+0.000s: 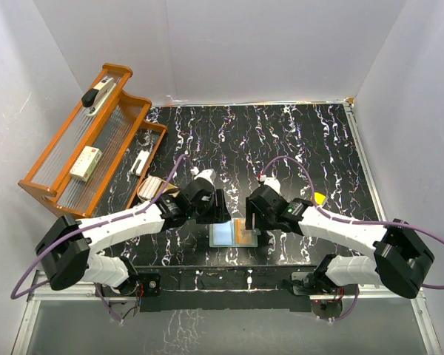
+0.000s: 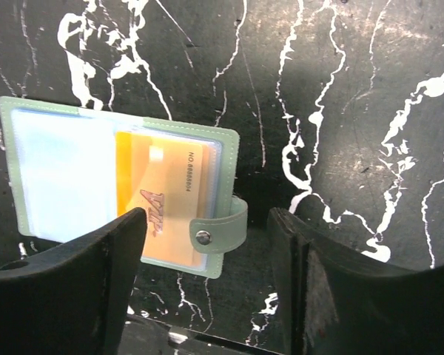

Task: Put the credit cards into the card holder
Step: Insert the credit card into the card holder.

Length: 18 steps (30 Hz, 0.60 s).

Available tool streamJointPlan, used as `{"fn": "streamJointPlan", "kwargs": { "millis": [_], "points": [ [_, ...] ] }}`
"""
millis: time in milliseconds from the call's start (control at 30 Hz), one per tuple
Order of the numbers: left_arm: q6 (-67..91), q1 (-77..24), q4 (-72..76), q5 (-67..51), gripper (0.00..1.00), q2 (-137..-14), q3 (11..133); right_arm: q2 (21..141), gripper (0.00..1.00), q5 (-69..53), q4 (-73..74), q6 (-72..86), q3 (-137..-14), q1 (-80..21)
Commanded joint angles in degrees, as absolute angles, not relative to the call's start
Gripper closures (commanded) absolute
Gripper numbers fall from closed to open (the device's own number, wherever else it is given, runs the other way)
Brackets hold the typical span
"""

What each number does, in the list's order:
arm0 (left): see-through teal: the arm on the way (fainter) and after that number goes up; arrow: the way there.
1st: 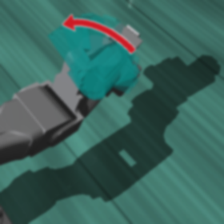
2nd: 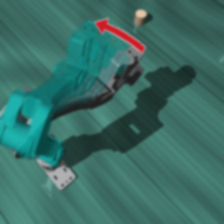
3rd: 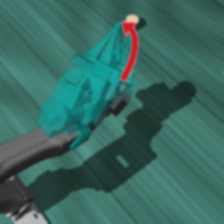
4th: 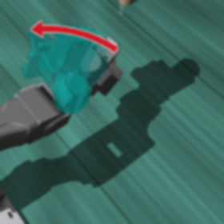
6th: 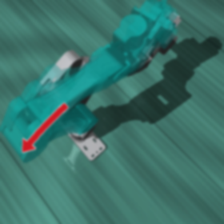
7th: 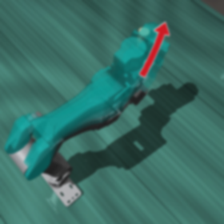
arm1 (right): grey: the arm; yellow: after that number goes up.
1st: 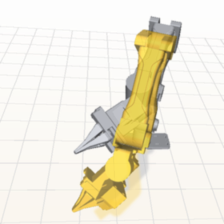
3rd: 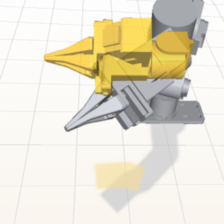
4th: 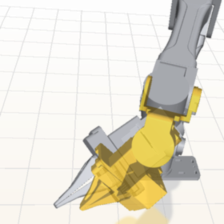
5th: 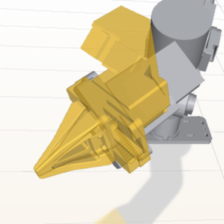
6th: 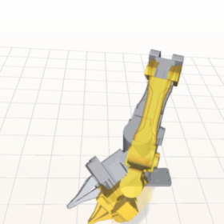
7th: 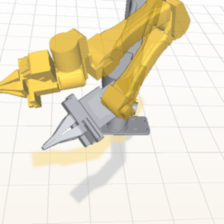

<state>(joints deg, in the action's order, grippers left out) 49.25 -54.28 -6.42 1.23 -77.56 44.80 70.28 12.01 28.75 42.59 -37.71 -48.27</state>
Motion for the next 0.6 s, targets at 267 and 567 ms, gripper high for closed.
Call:
{"fn": "streamJointPlan", "kwargs": {
  "millis": [267,567],
  "points": [
    [33.6,-42.5,-31.9,17.3,0.47,-63.9,51.6,73.3,0.10,11.5,27.8,47.4,-43.2,-49.6],
    [30.0,-42.2,-36.2,25.6,0.46,-54.4,52.0,79.0,0.03,14.5,29.1,47.7,-46.2,-51.2]
  ]
}}
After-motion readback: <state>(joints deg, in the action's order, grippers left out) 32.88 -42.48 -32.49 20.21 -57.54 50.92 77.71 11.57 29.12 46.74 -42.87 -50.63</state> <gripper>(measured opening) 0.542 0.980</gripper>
